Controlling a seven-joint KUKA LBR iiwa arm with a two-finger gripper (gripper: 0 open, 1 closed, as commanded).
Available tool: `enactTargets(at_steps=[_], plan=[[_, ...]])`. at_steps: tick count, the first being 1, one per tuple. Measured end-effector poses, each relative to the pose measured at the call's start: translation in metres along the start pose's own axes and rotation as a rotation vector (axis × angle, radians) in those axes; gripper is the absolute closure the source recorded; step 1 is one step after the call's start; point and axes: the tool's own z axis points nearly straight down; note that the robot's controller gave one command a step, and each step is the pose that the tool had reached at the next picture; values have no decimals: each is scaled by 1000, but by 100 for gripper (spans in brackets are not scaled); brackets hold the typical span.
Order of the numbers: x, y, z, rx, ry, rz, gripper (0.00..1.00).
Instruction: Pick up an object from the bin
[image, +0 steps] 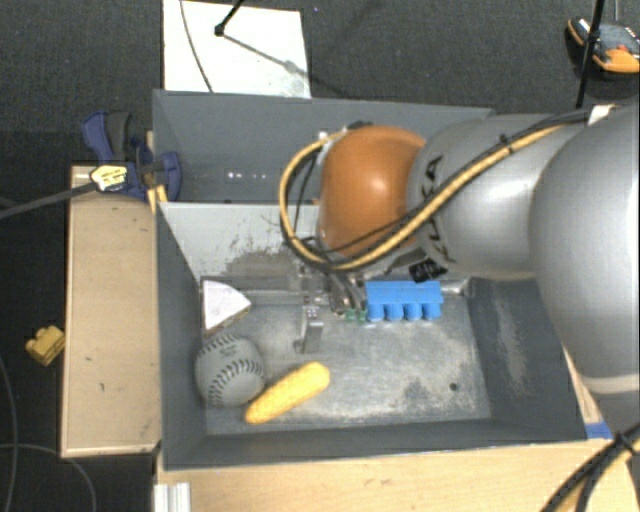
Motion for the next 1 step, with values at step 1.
enactTargets(at_steps=[1], plan=[[40,-19,27,-1,-4,-69,0]])
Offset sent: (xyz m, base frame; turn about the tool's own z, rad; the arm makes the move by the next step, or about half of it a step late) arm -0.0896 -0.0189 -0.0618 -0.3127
